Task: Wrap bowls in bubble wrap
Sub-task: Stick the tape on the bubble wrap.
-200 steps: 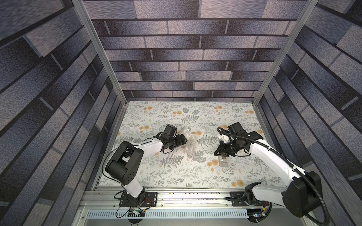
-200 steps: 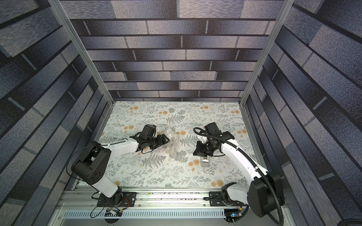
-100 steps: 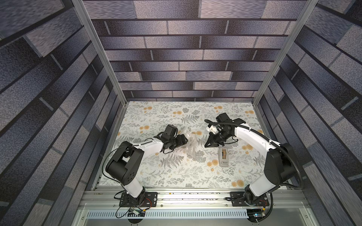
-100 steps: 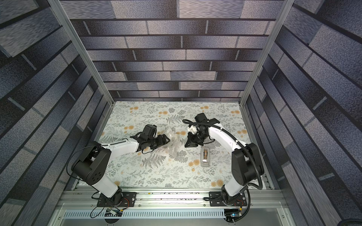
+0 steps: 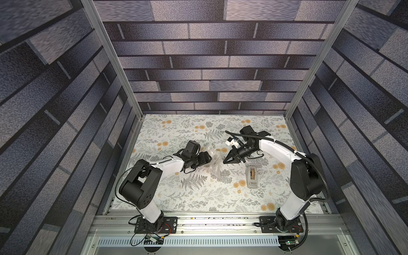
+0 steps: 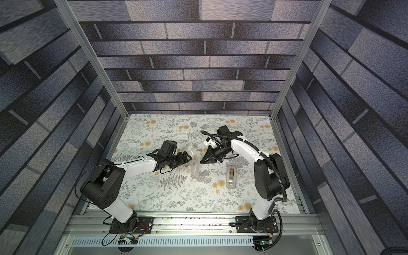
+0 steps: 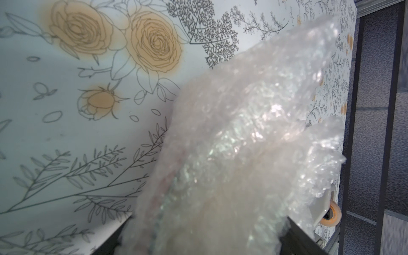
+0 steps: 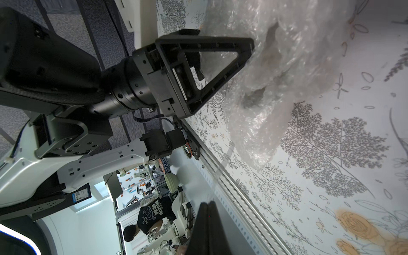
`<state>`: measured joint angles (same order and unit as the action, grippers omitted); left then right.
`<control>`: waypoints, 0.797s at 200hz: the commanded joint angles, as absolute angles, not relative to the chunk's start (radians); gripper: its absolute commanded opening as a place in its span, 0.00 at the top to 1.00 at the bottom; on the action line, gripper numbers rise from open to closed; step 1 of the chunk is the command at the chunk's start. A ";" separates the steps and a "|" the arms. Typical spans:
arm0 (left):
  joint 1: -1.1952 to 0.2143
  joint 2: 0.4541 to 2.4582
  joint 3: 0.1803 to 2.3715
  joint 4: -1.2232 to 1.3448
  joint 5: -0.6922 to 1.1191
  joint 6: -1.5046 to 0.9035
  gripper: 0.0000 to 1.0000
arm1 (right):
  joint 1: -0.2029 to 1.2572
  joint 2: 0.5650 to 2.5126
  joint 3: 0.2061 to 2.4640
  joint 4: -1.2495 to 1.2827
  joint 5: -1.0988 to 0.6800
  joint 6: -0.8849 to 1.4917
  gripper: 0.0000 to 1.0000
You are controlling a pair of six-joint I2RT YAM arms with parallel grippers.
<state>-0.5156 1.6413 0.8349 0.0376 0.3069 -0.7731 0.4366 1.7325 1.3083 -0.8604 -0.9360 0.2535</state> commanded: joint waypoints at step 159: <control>-0.500 1.621 0.822 0.040 0.311 -0.742 0.18 | 0.440 1.996 1.620 -1.158 -0.691 0.083 1.00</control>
<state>-0.5091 1.6413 0.8299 0.0418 0.3107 -0.7654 0.4366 1.9656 1.5814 -1.0821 -0.7174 0.1135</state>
